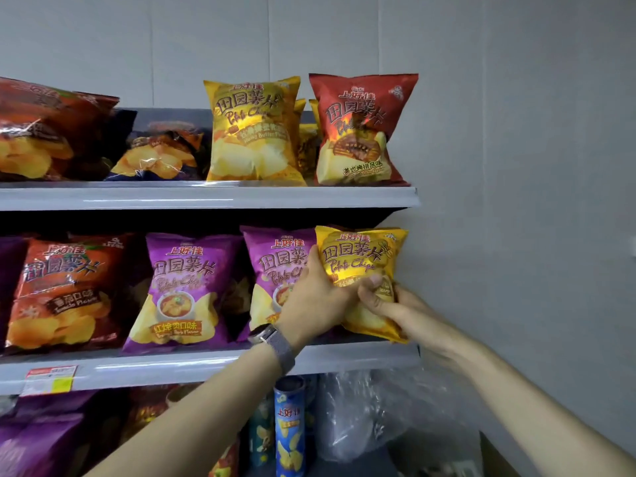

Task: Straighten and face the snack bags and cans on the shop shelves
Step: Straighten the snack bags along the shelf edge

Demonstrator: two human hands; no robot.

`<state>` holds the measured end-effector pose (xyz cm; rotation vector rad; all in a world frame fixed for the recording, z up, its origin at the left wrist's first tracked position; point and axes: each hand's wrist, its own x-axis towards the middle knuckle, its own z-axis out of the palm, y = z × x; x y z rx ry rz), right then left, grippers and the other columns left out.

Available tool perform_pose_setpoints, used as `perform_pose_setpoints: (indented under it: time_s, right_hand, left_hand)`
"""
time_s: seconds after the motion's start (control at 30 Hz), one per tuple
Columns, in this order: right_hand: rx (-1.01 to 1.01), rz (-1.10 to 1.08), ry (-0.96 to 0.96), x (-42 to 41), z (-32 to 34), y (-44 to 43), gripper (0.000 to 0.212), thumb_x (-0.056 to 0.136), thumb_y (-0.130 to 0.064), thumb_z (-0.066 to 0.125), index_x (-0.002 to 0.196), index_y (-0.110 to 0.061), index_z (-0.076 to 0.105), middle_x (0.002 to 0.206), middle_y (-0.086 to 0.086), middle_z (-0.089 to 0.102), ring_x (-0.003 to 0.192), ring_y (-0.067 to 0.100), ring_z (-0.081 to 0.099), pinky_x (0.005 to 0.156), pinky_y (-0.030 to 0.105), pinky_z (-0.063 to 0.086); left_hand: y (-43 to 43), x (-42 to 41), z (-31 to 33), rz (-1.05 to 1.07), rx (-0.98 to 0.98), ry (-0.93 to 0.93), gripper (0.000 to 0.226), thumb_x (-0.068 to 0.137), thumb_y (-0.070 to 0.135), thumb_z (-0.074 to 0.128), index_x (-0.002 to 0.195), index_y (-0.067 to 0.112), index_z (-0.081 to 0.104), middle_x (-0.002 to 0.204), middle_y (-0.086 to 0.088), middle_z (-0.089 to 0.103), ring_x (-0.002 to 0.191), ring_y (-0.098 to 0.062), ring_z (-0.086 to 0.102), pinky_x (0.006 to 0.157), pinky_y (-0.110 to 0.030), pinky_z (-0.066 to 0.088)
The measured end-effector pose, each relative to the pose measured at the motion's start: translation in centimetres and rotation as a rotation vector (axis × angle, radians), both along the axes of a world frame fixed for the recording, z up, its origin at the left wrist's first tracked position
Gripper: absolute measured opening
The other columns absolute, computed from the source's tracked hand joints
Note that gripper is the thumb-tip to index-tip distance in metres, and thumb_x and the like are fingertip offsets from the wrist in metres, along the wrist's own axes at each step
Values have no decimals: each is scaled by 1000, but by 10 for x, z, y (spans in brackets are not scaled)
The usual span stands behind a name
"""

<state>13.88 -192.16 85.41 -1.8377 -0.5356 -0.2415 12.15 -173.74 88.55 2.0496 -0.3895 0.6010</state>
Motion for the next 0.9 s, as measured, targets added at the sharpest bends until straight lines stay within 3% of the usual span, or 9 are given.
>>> perform_pose_setpoints:
  time_s: [0.07,0.13,0.23,0.3,0.37,0.53,0.6,0.77,0.9]
  right_hand:
    - [31,-19,37,4,5,-19,98,52,-79,88,134,-30,63,120,-9,77,113,14,73,107,43,53]
    - [39,-42,18,11,9,-35,79,61,-57,94,128,-24,67,113,-6,79,105,16,76,97,37,58]
    - [157,-117,21,30,8,-52,50,83,-16,88,128,-16,66,110,-3,80,99,16,77,81,26,58]
    - [228,-188,28,48,3,-60,50,86,-8,83,132,-11,63,110,-4,80,99,17,77,86,29,58]
    - [241,-217,31,61,-3,-65,53,87,-7,82,135,-10,60,113,-5,78,103,17,75,93,32,56]
    - [134,-121,110,71,-18,-56,51,89,-7,80,133,-17,56,126,0,71,112,17,70,98,31,55]
    - [69,-92,112,69,-20,-53,54,89,-17,83,134,-21,54,130,-1,69,116,16,69,106,36,53]
    - [-26,-56,63,71,-23,-58,97,67,-61,87,149,-23,50,137,-8,67,124,11,64,114,43,47]
    - [-197,-147,43,50,-22,-55,66,94,-45,73,149,-22,45,136,-9,60,120,10,59,103,28,45]
  left_hand:
    - [-10,10,-4,-82,-9,28,126,55,92,70,156,32,24,138,1,62,121,-24,64,107,-47,53]
    - [-16,16,-8,-134,-46,73,125,63,92,65,163,39,12,145,4,59,127,-24,62,113,-49,48]
    - [-26,13,-8,-116,-1,86,112,74,89,52,165,44,3,152,4,55,135,-28,55,119,-51,39]
    - [-35,13,-7,-66,115,65,105,87,72,56,167,36,-1,156,-3,49,142,-31,46,122,-47,30]
    - [-44,14,-9,-38,202,68,102,94,56,62,168,29,-2,159,-9,43,145,-32,40,120,-39,29]
    - [-49,20,-22,4,268,137,102,88,48,67,167,23,7,155,-12,45,140,-34,48,116,-43,40]
    - [-48,18,-28,69,345,117,103,90,48,64,168,25,2,158,-16,40,141,-37,46,117,-44,38]
    - [-42,18,-35,89,386,96,98,95,45,66,168,24,4,157,-14,42,141,-34,45,115,-43,39]
    - [-39,17,-35,104,402,82,92,96,44,65,168,19,11,158,-13,41,144,-30,40,117,-40,37]
